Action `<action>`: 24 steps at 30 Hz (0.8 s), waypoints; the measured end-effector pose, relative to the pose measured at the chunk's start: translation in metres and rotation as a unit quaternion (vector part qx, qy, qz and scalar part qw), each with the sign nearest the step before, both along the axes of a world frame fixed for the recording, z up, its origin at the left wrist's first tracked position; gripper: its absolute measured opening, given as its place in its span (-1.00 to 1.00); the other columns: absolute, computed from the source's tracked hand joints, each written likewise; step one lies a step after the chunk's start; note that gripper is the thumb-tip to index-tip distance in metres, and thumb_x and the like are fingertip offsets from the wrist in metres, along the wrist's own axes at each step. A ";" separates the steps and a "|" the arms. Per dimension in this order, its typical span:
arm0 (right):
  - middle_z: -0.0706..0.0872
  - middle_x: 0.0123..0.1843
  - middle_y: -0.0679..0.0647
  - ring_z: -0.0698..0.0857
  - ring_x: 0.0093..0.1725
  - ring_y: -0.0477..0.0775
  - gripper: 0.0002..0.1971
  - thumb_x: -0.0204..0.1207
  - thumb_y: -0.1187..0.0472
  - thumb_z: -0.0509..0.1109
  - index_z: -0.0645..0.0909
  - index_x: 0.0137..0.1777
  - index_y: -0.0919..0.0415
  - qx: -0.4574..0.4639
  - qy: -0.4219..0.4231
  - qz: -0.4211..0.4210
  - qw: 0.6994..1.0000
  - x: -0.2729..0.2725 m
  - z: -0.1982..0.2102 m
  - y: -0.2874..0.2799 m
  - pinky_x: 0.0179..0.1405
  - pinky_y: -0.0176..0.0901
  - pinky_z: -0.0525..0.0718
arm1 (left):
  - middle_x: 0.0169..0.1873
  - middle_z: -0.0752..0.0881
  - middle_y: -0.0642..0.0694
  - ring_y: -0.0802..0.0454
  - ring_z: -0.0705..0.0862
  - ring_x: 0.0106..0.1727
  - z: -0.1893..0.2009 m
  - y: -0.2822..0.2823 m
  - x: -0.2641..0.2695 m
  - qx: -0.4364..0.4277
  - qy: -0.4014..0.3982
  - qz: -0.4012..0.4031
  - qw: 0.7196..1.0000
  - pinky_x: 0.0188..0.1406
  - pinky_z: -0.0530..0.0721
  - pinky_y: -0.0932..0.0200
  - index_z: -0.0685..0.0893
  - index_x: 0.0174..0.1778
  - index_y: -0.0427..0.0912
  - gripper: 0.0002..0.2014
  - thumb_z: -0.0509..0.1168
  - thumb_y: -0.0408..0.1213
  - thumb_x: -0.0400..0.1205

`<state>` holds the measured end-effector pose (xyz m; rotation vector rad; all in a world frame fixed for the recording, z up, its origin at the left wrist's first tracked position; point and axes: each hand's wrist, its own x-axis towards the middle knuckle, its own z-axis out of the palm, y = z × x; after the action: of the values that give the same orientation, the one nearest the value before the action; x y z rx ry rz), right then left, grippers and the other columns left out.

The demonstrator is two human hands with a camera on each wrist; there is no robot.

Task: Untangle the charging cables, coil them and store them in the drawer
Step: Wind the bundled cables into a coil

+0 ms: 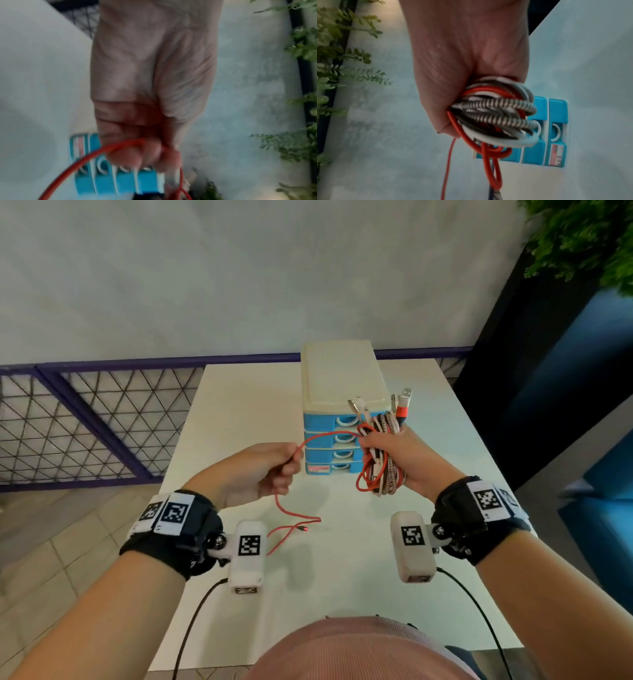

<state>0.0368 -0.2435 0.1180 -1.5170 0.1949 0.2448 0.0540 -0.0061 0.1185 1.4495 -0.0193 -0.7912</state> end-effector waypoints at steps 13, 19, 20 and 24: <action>0.61 -0.32 0.09 0.63 -0.42 -0.04 -0.55 0.35 -0.24 0.48 0.59 -0.08 0.17 0.141 -0.020 0.027 0.989 0.001 -0.008 0.029 -0.40 -0.26 0.62 | -0.37 0.83 -0.13 0.08 0.81 -0.38 0.019 -0.058 -0.027 0.025 0.008 -0.025 0.999 -0.37 0.78 0.27 0.69 -0.19 -0.22 -0.78 0.28 -0.16 0.66; 0.73 -0.25 0.19 0.76 -0.36 0.11 -0.50 0.32 0.25 0.58 0.52 0.22 0.33 0.021 -0.023 0.016 0.999 0.004 -0.017 0.036 -0.31 -0.01 0.75 | -0.60 0.63 0.03 0.18 0.51 -0.67 0.018 -0.054 -0.024 0.088 -0.025 -0.051 0.995 -0.59 0.58 0.33 0.62 -0.29 -0.15 -0.72 0.24 -0.11 0.68; 0.70 -0.30 0.24 0.72 -0.44 0.15 -0.55 0.35 0.29 0.52 0.50 0.20 0.38 0.023 -0.021 0.002 1.000 0.004 -0.017 0.035 -0.35 0.05 0.74 | -0.64 0.50 0.06 0.19 0.35 -0.71 0.017 -0.052 -0.024 0.078 -0.024 -0.061 0.995 -0.65 0.44 0.35 0.57 -0.32 -0.12 -0.70 0.21 -0.08 0.70; 0.66 -0.30 0.24 0.71 -0.35 0.15 -0.83 0.47 0.40 0.38 0.53 0.03 0.31 0.104 -0.051 -0.085 0.990 0.011 -0.009 0.025 -0.26 0.12 0.74 | -0.62 0.25 0.07 0.16 0.13 -0.66 0.011 -0.035 -0.024 0.051 -0.001 -0.137 0.989 -0.57 0.28 0.30 0.47 -0.34 -0.06 -0.61 0.03 0.02 0.75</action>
<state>0.0478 -0.2186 0.1092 -1.2948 0.2099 0.0494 0.0300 -0.0412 0.1293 1.5638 -0.1849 -1.0259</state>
